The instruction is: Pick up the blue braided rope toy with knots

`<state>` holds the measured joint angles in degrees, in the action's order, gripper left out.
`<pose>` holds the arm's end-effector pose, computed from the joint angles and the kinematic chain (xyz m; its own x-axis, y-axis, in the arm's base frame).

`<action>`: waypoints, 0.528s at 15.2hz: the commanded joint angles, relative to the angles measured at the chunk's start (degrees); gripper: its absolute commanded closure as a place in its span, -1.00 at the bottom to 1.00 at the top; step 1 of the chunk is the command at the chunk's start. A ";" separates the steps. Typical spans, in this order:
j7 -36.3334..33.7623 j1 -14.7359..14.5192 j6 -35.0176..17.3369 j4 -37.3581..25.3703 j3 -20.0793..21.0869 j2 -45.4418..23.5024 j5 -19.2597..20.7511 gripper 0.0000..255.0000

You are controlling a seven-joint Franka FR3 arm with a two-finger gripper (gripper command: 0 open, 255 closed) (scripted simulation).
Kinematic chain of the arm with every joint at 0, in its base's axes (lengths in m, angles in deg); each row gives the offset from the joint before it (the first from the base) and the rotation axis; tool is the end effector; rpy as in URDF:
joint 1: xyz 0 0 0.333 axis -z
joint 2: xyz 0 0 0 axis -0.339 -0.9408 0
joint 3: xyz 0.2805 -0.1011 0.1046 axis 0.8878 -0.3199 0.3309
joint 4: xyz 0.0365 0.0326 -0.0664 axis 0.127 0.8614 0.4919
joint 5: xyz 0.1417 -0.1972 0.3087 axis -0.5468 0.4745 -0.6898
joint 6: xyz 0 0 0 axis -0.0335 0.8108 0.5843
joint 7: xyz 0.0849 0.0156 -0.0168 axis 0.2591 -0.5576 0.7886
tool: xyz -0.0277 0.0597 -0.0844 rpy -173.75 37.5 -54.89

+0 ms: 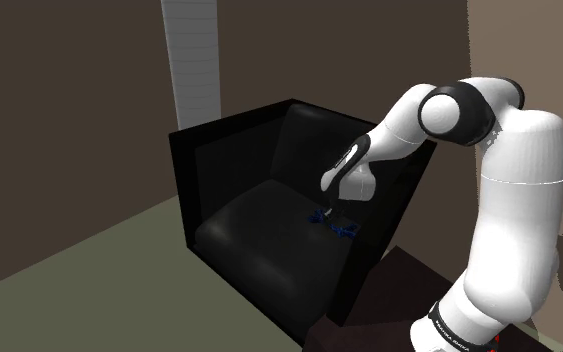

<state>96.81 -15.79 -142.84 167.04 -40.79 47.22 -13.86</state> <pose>0.4744 -0.1392 0.1523 0.9970 -0.0548 0.0544 -0.0512 -0.9966 -0.0646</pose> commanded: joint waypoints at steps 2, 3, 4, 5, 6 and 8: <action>0.03 0.03 -0.04 0.00 0.02 -0.03 -0.03 1.00; 0.04 0.03 -0.04 0.00 0.02 -0.04 -0.03 1.00; 0.04 0.03 -0.04 0.00 0.03 -0.05 -0.04 1.00; 0.05 0.04 -0.05 0.00 0.03 -0.05 -0.04 1.00; 0.06 0.04 -0.07 0.02 0.04 -0.04 -0.05 1.00; -0.38 -0.31 0.52 0.17 -0.43 0.68 0.47 1.00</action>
<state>96.64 -15.94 -142.64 167.07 -40.95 47.48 -13.69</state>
